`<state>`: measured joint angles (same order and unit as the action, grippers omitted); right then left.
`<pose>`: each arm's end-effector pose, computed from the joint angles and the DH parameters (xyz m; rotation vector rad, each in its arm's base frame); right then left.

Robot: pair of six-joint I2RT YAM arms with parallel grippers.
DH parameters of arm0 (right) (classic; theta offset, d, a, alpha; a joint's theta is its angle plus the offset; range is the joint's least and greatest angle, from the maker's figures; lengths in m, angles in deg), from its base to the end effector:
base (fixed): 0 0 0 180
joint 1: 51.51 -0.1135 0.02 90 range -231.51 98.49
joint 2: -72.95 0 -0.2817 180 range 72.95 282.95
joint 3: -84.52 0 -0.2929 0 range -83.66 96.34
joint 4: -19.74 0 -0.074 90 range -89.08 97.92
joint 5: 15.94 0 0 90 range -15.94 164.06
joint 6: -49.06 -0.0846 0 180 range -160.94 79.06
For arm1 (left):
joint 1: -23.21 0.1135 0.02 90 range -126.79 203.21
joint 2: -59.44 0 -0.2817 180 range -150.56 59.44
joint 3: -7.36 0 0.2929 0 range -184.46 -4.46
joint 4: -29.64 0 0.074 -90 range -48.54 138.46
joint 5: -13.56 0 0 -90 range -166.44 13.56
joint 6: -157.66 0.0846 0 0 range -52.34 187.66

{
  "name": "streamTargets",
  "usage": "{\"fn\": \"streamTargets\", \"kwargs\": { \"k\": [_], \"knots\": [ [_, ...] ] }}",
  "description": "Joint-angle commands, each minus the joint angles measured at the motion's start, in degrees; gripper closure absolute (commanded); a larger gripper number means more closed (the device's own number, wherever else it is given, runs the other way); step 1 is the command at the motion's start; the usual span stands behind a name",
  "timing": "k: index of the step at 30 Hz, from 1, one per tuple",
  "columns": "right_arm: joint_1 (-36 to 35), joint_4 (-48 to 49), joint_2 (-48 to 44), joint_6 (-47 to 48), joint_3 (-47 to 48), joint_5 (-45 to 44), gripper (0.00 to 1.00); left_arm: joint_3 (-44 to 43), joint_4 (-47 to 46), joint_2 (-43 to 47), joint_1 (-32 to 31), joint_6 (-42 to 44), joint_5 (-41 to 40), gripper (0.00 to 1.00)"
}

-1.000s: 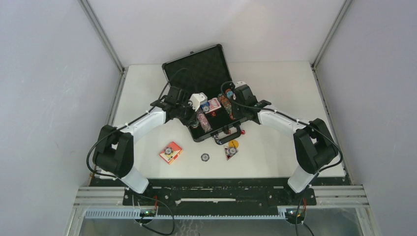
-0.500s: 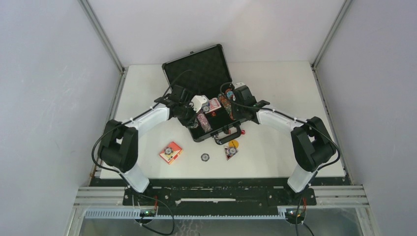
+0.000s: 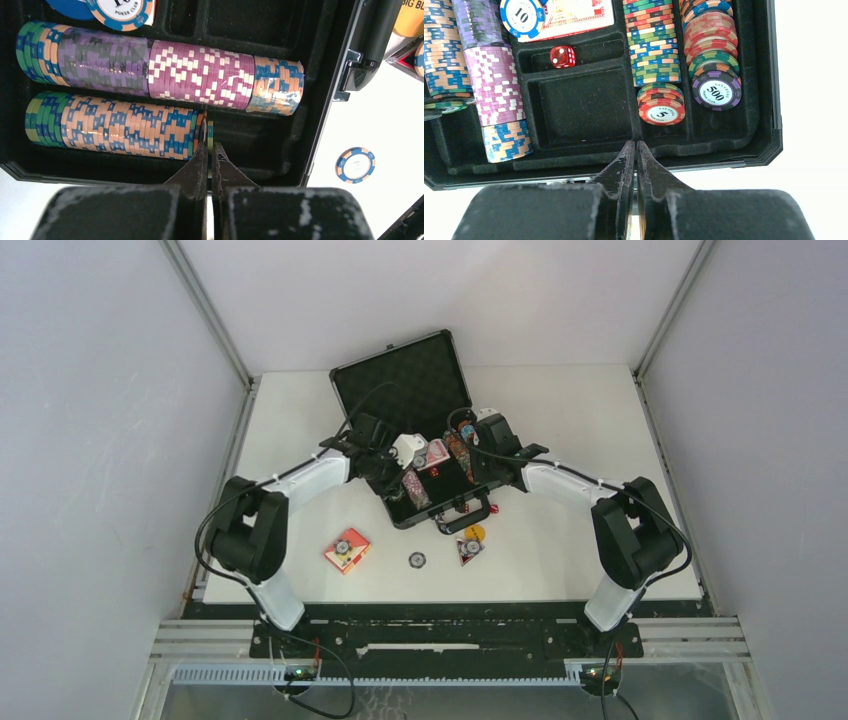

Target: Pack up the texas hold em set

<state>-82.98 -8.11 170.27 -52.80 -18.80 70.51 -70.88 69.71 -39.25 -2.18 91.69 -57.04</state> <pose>0.3737 0.2226 0.1710 -0.3862 2.4022 0.2703 0.3608 -0.2023 0.1557 1.1917 2.3104 -0.4520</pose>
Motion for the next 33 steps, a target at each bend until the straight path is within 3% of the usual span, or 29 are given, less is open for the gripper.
{"fn": "streamTargets", "kwargs": {
  "k": [1, 25, 33],
  "knots": [
    [0.3, 1.7, -0.8, 0.8, 1.1, 0.3, 0.89, -4.9, -1.1, -0.9, -0.4, 0.6, 1.1, 1.00],
    [0.4, 2.2, 0.1, 0.8, 0.8, 0.7, 0.89, -7.8, 8.9, -4.3, -0.5, 4.6, 2.0, 1.00],
    [0.4, 2.0, 0.2, 1.1, 0.8, 0.6, 0.89, -8.3, 9.7, -5.6, -0.5, 4.4, 1.1, 0.84]
  ]
}}
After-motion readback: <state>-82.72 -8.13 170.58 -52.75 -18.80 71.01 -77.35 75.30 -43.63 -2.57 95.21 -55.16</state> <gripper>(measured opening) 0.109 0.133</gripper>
